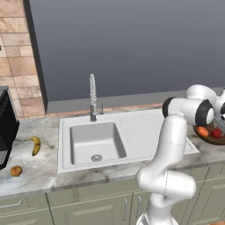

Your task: There is a mixed pile of frozen fruits and vegetables on the counter. Locate all the frozen vegetables and place the items in a bowl on the counter. Take all the frozen fruits and defrost them in a running sink.

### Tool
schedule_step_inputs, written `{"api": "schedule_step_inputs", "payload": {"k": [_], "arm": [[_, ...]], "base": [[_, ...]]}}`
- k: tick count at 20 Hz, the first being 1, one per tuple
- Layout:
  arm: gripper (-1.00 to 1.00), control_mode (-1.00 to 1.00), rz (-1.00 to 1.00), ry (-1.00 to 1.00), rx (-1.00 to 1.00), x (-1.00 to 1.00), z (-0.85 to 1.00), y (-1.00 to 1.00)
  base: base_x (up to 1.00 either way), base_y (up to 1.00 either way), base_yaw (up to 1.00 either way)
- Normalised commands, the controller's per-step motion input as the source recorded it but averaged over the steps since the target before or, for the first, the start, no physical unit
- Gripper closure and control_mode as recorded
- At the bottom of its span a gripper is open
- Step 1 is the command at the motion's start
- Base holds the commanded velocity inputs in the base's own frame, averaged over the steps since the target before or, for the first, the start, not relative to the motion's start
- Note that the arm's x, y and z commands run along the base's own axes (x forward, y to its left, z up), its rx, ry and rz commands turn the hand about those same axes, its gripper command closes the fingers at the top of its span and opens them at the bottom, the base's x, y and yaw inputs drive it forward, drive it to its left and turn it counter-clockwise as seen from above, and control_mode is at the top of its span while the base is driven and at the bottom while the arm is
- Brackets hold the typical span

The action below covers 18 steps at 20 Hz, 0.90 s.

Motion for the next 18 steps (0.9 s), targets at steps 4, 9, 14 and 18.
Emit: {"api": "schedule_step_inputs", "payload": {"k": [4, 9, 14, 18], "arm": [[-1.0, -1.0, 0.0, -0.02, 0.0, -0.01, 0.36, 0.13], [-1.0, -1.0, 0.0, -0.03, 0.0, 0.0, 0.36, 0.28], [-1.0, -1.0, 0.03, -0.03, 0.0, -0.05, 0.26, 0.45], [-1.0, -1.0, 0.04, 0.0, 0.0, -0.02, 0.18, 0.54]], "base": [[0.0, 0.0, 0.0], [0.0, 0.0, 0.0], [0.0, 0.0, 0.0], [0.0, 0.0, 0.0]]}}
